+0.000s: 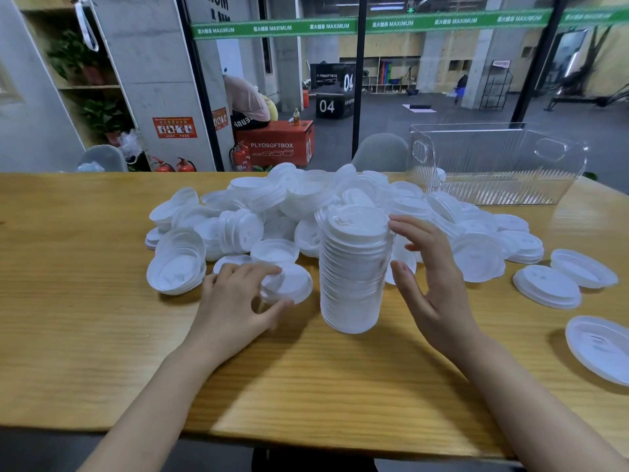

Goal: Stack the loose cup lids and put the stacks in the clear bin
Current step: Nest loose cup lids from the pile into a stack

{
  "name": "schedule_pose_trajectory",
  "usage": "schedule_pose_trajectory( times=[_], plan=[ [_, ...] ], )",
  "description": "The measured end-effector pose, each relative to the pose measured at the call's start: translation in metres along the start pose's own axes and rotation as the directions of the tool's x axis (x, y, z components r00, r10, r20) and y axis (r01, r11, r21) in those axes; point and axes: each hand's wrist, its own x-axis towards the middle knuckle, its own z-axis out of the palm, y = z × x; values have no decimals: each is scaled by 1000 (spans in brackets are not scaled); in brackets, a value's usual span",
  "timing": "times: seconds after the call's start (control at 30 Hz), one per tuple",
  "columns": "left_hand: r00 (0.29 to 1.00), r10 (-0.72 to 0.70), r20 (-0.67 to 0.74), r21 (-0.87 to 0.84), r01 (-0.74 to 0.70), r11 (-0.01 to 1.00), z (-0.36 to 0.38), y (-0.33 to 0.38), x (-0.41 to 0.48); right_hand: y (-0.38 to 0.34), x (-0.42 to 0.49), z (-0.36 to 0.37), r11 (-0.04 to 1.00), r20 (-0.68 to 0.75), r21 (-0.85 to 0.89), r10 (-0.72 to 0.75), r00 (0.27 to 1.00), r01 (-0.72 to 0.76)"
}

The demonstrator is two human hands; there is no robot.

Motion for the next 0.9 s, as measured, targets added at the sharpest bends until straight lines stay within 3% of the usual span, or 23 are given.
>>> schedule_pose_trajectory(
  times=[0.1,0.2,0.27,0.53,0.9],
  plan=[
    [986,-136,-94,-273,106,956,-9,12,3,0,0,0,1000,1,-1,-1,1000,1],
    [963,-240,-121,-598,122,792,-22,28,9,0,0,0,1000,-3,1,6,1000,-6],
    [960,-240,-141,-691,78,719,-34,41,15,0,-1,0,1000,-8,4,14,1000,-13],
    [994,-9,-111,-642,-64,764,-51,89,36,1,1,-2,1000,-54,-13,10,998,-11],
    [992,82,-100,-570,-124,812,-45,92,37,-1,1,-3,1000,-10,-21,-20,1000,20]
  ],
)
